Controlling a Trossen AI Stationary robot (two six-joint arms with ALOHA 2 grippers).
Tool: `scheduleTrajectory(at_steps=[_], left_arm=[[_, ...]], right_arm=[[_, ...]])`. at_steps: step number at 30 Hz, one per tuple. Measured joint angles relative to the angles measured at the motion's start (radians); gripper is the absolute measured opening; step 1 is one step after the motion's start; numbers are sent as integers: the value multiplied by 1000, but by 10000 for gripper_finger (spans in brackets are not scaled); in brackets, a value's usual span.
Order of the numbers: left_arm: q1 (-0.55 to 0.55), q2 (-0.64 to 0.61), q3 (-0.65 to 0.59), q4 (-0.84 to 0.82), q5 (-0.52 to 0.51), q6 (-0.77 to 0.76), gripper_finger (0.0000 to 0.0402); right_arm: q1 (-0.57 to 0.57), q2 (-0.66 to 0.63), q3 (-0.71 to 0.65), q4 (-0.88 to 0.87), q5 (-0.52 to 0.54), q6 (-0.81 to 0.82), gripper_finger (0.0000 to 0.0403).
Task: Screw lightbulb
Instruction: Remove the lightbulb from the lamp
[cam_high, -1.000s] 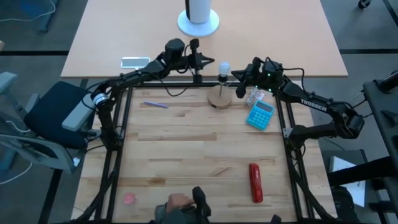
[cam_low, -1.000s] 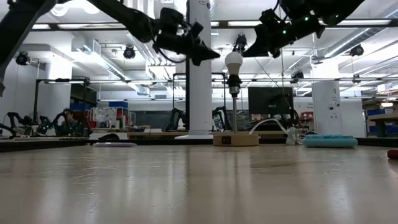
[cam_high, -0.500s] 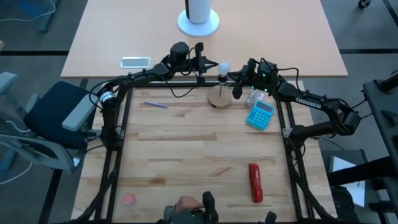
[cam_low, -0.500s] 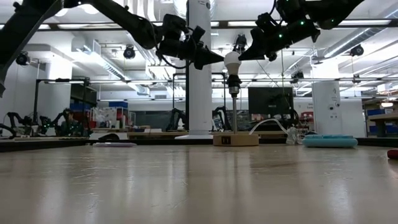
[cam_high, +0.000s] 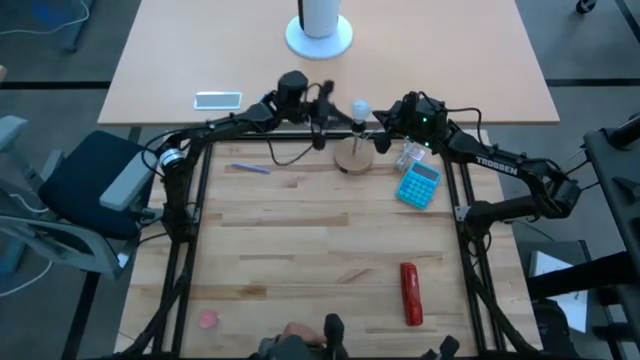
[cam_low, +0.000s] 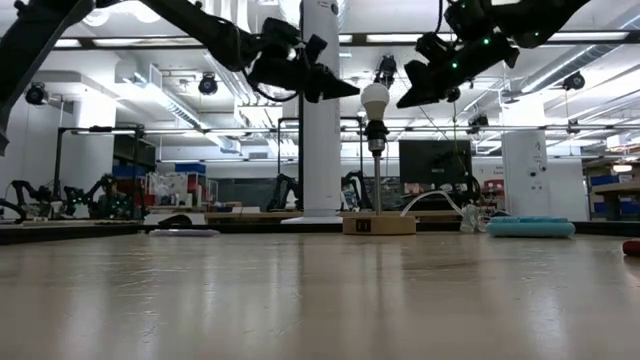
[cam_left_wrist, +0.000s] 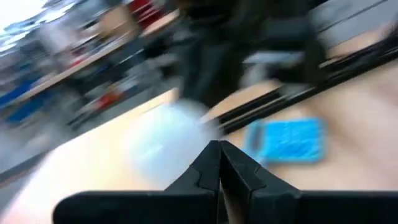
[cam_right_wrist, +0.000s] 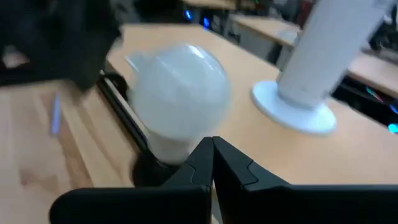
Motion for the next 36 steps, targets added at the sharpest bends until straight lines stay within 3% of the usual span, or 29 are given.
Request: scheduleTrajectory(at_steps=[2, 5, 9, 15, 33, 36], left_arm=[[8, -17, 0, -13, -91, 23, 0], [7, -23, 0, 13, -163, 56, 0], [14, -13, 1, 89, -200, 79, 0], [12, 26, 0, 152, -231, 75, 0], [-2, 33, 1, 142, -240, 37, 0], [-1, 30, 1, 122, -166, 24, 0]], right_arm=[[-2, -5, 0, -20, -1, -7, 0], [0, -12, 0, -42, -83, -17, 0], [3, -10, 0, -8, -200, -18, 0], [8, -4, 1, 58, -212, -14, 0], [7, -4, 1, 73, -197, -14, 0], [7, -4, 1, 57, -36, -14, 0]])
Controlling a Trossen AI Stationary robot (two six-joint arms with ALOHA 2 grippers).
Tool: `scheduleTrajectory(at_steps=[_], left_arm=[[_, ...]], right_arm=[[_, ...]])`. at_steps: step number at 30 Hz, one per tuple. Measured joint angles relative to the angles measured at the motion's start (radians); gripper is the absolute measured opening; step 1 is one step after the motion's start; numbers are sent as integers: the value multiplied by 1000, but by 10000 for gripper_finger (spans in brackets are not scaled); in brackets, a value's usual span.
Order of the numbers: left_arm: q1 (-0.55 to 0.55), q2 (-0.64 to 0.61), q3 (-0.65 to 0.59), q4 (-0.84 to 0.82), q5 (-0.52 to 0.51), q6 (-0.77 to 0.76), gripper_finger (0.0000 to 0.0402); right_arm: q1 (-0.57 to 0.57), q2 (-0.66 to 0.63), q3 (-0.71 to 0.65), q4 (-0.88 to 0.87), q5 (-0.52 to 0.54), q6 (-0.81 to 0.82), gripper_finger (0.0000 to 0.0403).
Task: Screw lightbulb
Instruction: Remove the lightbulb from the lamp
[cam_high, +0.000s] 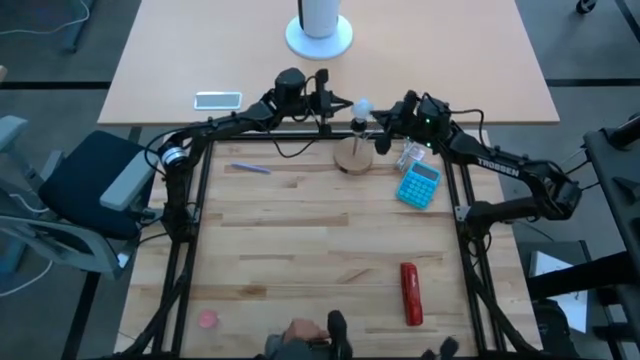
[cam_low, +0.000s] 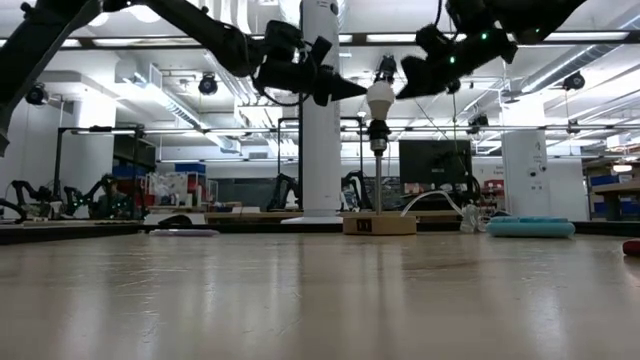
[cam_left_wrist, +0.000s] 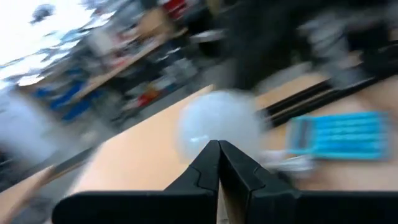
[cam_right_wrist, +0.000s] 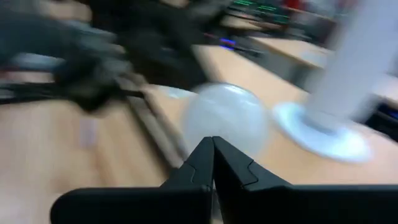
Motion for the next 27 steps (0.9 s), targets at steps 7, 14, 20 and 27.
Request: scheduleTrajectory(at_steps=[7, 14, 20, 27], left_arm=[[10, -56, -1, -93, -2, 22, 0], [28, -51, -1, -55, -82, 55, 0], [39, -3, -1, 6, -92, 54, 0], [26, 26, -1, 35, -79, 43, 0]], right_arm=[[-23, -14, 0, -76, 104, -17, 0], [-27, -12, -1, -104, -104, -12, 0], [-19, -2, -1, -36, -194, -1, 0], [-18, 15, -1, 1, -194, -1, 0]])
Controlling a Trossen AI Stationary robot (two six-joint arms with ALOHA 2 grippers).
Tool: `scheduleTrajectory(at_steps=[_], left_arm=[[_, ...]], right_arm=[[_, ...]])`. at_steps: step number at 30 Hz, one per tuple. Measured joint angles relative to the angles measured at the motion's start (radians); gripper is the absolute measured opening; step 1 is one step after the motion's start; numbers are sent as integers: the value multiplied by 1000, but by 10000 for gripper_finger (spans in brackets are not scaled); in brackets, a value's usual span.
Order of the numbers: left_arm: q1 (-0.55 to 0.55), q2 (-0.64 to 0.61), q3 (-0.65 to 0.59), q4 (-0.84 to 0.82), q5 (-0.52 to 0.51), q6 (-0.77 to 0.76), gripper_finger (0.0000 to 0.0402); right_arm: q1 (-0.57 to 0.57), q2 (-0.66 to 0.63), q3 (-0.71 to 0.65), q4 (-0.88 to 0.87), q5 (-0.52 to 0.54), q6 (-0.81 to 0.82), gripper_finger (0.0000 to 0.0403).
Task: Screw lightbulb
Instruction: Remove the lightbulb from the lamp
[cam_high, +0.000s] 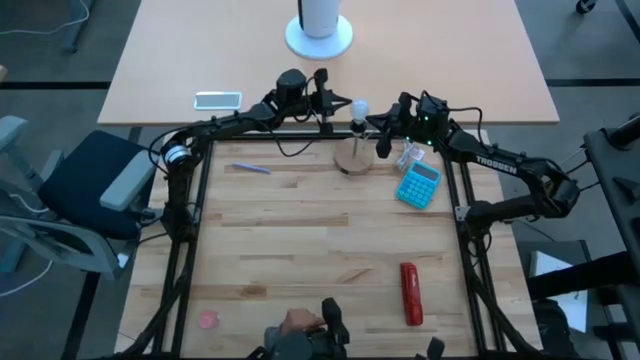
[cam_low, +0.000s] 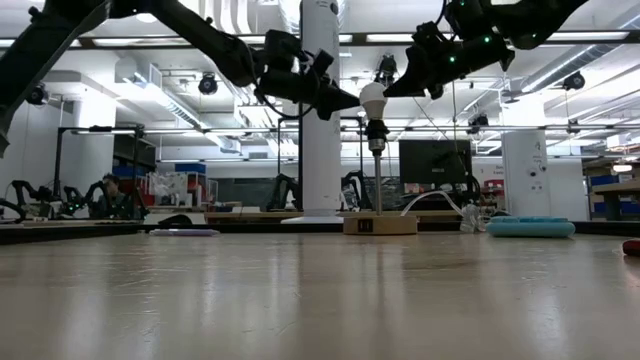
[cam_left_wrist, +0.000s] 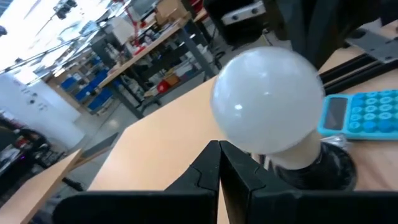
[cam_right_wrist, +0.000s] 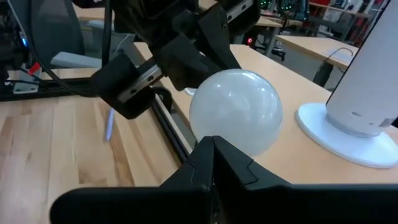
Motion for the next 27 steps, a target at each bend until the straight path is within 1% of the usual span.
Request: scheduleTrajectory(at_steps=[5, 7, 10, 12, 15, 17, 20, 24, 27], left_arm=[[4, 0, 0, 2, 117, -7, 0], [4, 0, 0, 3, 122, -15, 0], [4, -2, 0, -1, 133, -33, 0], [2, -3, 0, -8, 161, -37, 0], [-10, -9, 0, -31, 181, -37, 0], [-10, -13, 0, -63, 167, -37, 0], [2, -30, 0, -88, 77, -25, 0], [11, -47, 0, -98, -3, -4, 0], [20, -48, 0, -89, -12, -2, 0]], right_arm=[[-3, 11, 0, 9, 0, 0, 0], [-6, 11, 0, 7, 7, 0, 0], [-11, 11, 0, 7, 80, 0, 0], [-22, 11, 0, 10, 118, 2, 0], [-44, 13, 1, -11, 158, 12, 0], [-56, 12, 1, -37, 156, 14, 0], [-68, -6, 1, -96, 159, 15, 0], [-69, -27, 1, -123, 152, 5, 0], [-68, -35, 1, -118, 61, -18, 0]])
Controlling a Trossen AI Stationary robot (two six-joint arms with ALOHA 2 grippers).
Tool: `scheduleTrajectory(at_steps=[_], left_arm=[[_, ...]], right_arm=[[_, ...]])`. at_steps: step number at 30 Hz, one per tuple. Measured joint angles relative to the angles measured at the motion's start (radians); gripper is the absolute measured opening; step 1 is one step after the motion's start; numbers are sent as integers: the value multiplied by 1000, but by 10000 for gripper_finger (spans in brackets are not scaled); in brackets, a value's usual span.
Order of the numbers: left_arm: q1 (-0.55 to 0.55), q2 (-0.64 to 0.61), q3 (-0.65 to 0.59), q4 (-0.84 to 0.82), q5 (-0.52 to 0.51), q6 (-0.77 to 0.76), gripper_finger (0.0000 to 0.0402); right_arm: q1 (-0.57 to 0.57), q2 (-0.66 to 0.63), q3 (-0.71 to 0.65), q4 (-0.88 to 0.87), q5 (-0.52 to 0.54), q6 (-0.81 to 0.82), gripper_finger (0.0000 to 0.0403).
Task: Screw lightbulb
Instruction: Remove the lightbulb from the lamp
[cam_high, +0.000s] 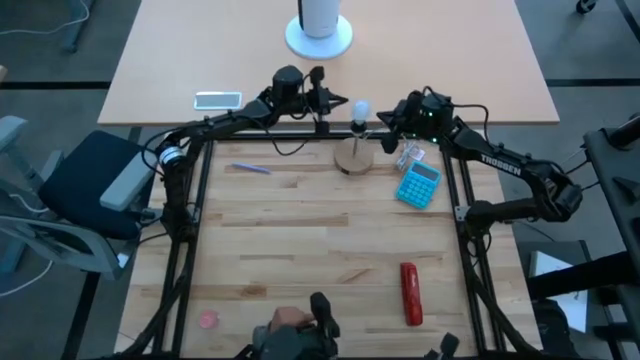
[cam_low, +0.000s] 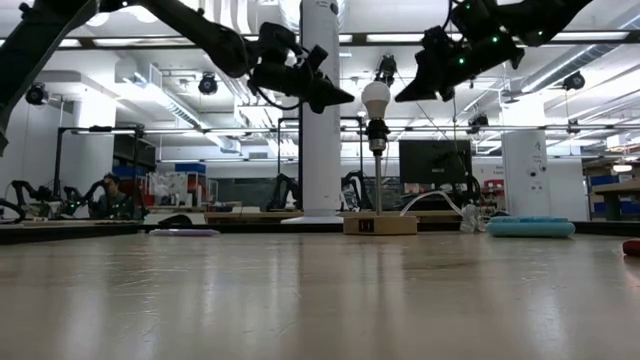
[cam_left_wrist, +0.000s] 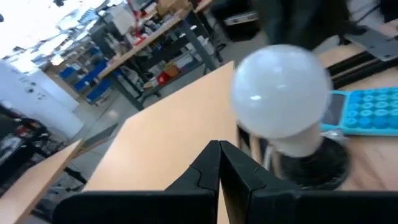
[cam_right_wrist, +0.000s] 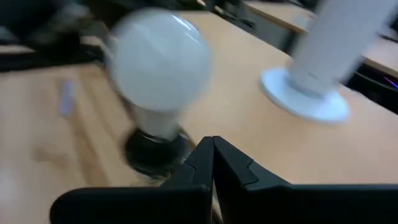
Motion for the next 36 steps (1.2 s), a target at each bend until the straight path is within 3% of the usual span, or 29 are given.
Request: scheduleTrajectory(at_steps=[4, 16, 23, 32, 36], left_arm=[[4, -3, 0, 21, 0, 0, 0], [-25, 25, 0, 70, 54, -12, 0], [-32, 31, 0, 63, 75, -6, 0], [-36, 5, 2, -40, 147, -5, 0], [-37, -12, -2, -135, 95, 6, 0]], right_arm=[[2, 0, 0, 43, -119, 6, 0], [29, 36, 0, 130, -174, 16, 0], [29, 60, 0, 161, -170, 32, 0], [9, 56, 1, 156, -10, 49, 0], [-1, 59, -1, 100, -8, 50, 0]])
